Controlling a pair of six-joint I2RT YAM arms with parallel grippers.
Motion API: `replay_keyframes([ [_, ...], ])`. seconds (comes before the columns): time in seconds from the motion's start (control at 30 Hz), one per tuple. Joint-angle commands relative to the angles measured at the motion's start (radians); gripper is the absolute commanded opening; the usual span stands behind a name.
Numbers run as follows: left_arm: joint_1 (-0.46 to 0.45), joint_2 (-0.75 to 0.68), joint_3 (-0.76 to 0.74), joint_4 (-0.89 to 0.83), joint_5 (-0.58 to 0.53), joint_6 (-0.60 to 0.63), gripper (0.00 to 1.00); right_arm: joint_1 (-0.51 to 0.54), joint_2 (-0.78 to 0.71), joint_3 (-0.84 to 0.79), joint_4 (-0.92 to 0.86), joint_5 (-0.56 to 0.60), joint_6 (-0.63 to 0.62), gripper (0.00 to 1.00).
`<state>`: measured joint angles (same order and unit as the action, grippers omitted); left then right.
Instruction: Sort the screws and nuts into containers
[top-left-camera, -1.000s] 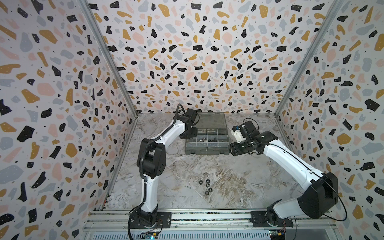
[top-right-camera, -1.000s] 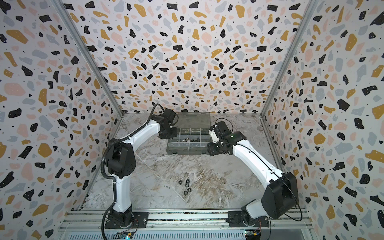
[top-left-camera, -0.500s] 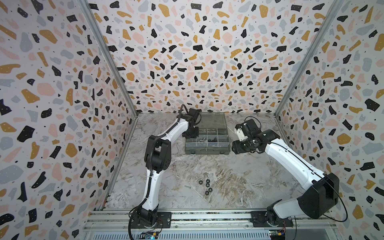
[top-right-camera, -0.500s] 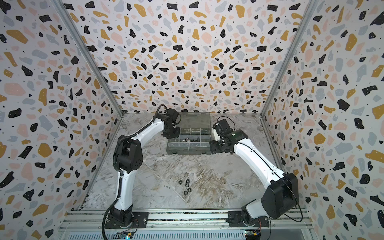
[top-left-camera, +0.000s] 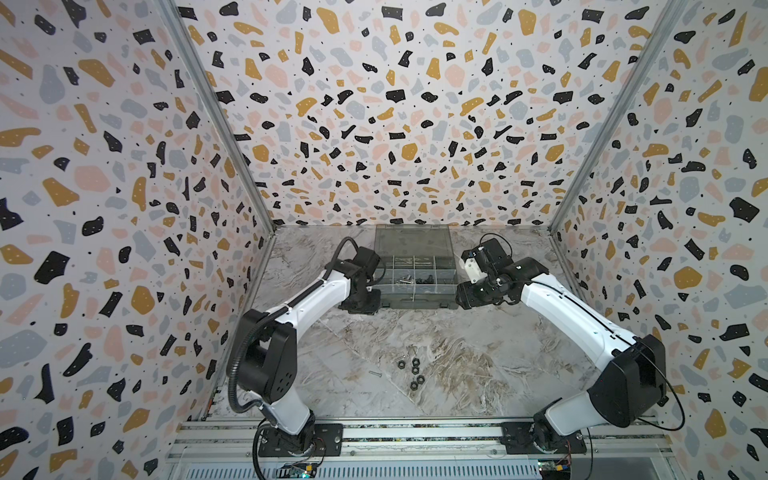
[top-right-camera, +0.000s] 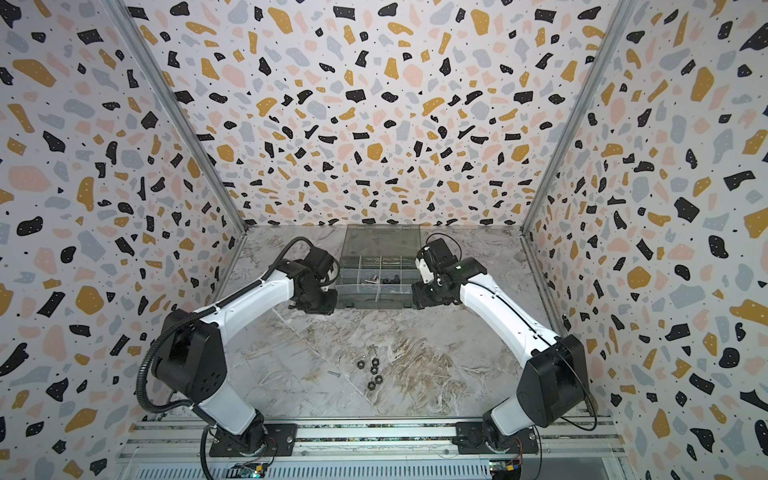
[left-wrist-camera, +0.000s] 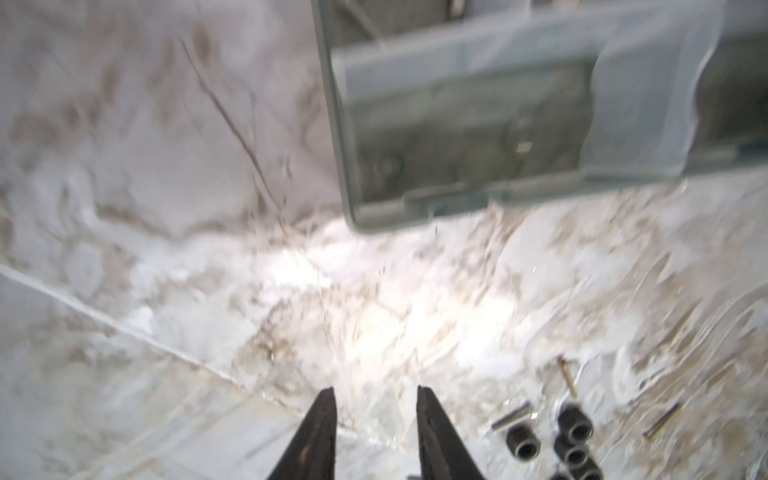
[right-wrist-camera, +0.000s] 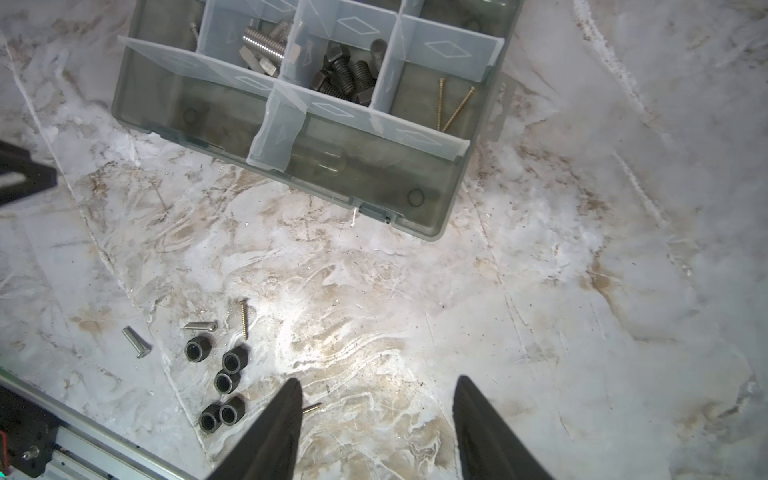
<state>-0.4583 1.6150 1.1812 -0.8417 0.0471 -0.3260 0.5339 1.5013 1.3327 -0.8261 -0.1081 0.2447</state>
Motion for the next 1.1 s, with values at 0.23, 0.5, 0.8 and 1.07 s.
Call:
replay_keyframes([
  [0.23,-0.097,-0.201,-0.297,0.043,0.08,-0.139,0.35,0.085,0.027,0.084,-0.011,-0.019,-0.022,0.6],
  [0.5,-0.149,-0.244,-0.378,0.063,0.113,-0.206,0.38,0.118,0.001,0.048,-0.009,-0.014,-0.004,0.6],
  [0.8,-0.257,-0.205,-0.364,0.11,0.114,-0.193,0.4,0.123,-0.051,-0.019,-0.002,-0.008,0.01,0.6],
  [1.07,-0.303,-0.215,-0.367,0.061,0.033,-0.096,0.48,0.122,-0.089,-0.048,-0.009,0.011,0.006,0.6],
])
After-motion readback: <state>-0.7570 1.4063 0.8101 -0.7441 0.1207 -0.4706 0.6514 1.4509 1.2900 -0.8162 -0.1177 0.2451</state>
